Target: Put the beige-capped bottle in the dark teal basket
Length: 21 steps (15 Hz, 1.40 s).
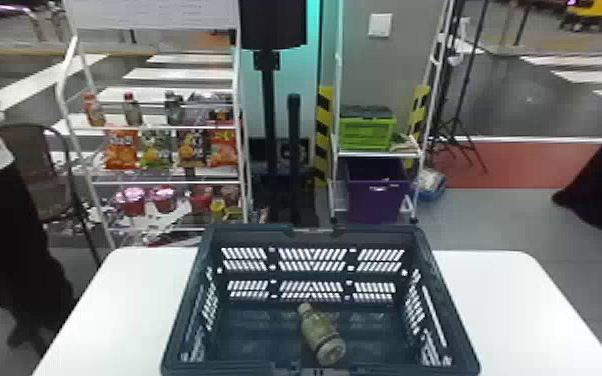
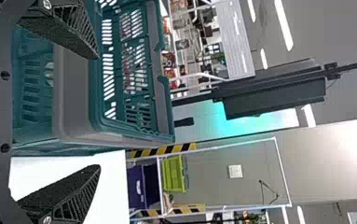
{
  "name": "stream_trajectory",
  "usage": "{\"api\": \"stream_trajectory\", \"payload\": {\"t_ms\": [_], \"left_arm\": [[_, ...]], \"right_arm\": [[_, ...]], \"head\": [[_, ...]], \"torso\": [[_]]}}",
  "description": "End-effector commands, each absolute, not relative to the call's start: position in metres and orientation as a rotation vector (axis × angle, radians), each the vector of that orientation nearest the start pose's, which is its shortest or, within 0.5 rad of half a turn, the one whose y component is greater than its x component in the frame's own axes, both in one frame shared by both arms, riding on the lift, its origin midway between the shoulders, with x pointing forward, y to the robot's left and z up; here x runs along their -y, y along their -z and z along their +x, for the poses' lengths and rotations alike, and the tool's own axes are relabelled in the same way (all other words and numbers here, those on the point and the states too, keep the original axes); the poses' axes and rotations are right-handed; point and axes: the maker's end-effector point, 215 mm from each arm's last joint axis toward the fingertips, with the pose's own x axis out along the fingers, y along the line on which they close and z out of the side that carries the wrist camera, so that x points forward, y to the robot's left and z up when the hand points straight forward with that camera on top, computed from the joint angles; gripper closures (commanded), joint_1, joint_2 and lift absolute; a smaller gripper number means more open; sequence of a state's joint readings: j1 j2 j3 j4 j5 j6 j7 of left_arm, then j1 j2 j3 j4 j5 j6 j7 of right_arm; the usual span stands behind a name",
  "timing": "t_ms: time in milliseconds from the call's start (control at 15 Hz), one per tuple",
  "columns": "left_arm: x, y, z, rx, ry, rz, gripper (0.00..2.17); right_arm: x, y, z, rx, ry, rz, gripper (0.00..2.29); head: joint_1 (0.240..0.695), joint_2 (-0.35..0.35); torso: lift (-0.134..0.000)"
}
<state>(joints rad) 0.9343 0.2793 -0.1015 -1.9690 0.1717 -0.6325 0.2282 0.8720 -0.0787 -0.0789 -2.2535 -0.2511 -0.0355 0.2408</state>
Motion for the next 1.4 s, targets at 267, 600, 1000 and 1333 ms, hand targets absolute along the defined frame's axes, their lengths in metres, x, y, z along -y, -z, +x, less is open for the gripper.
{"api": "stream_trajectory", "payload": {"t_ms": [267, 600, 1000, 1333], "left_arm": [[-0.250, 0.355, 0.281, 0.052, -0.026, -0.079, 0.17], [-0.249, 0.352, 0.274, 0.068, -0.024, -0.083, 0.17], [-0.247, 0.342, 0.262, 0.095, -0.022, -0.089, 0.17], [-0.237, 0.337, 0.258, 0.095, -0.011, -0.095, 0.17]], "right_arm": [[0.215, 0.354, 0.312, -0.104, -0.169, 0.134, 0.06], [0.216, 0.349, 0.307, -0.084, -0.166, 0.132, 0.07], [0.218, 0.338, 0.297, -0.046, -0.161, 0.124, 0.07], [0.221, 0.335, 0.288, -0.041, -0.157, 0.115, 0.07]], "head": [[0.499, 0.000], [0.499, 0.000], [0.499, 0.000], [0.499, 0.000]], "torso": [[0.000], [0.000], [0.000], [0.000]]}}
